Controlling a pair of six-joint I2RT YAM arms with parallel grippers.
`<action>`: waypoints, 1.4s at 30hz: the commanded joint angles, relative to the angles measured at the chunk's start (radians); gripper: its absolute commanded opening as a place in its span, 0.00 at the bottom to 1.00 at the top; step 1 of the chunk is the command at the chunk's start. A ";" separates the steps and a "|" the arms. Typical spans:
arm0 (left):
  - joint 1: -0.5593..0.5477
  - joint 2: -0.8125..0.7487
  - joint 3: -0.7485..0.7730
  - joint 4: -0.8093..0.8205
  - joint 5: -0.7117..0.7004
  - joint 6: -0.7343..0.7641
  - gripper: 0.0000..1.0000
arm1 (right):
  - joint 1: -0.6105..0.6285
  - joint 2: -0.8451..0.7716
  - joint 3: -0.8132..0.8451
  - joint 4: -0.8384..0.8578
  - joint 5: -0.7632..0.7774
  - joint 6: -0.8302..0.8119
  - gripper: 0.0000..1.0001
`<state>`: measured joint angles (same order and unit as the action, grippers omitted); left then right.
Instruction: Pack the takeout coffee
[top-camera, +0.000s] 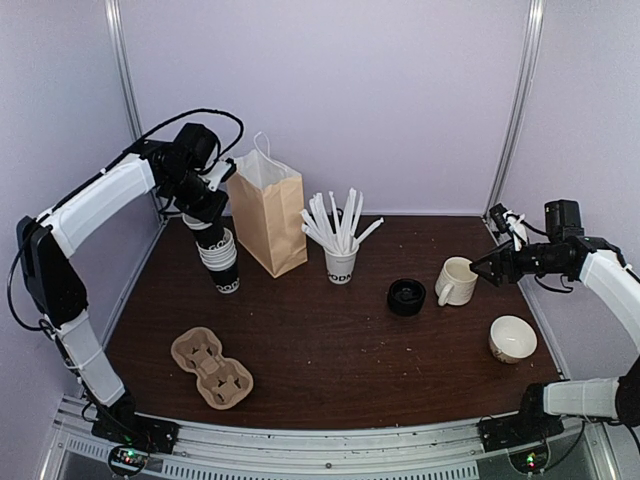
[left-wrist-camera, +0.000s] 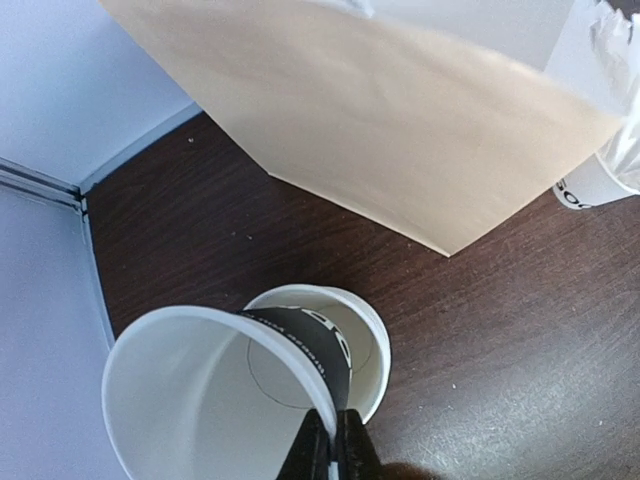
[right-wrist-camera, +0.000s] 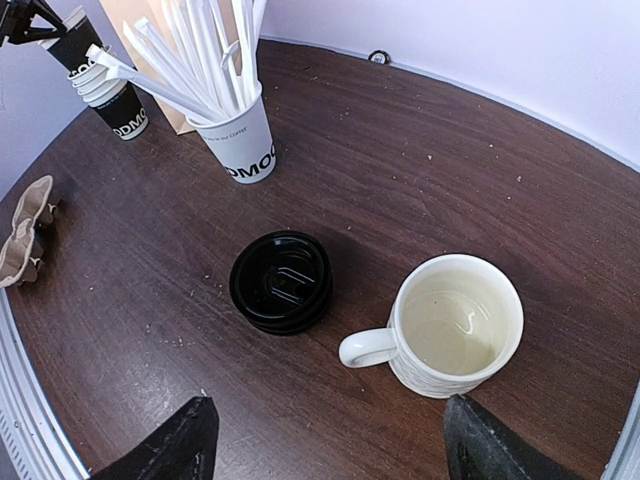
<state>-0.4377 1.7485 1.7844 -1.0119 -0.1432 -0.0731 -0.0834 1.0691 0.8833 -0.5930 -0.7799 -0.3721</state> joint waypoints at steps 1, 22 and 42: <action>-0.051 -0.053 0.123 -0.107 -0.077 0.016 0.00 | 0.004 0.000 -0.004 0.007 0.016 -0.017 0.81; -0.679 -0.123 0.103 -0.130 -0.023 0.032 0.00 | 0.005 0.010 -0.003 0.000 0.011 -0.032 0.81; -0.848 0.124 -0.044 0.150 0.066 0.019 0.00 | 0.004 -0.014 -0.006 -0.001 0.012 -0.024 0.81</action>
<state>-1.2846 1.8706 1.8008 -1.0004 -0.1173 -0.0471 -0.0834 1.0775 0.8833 -0.5938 -0.7776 -0.3939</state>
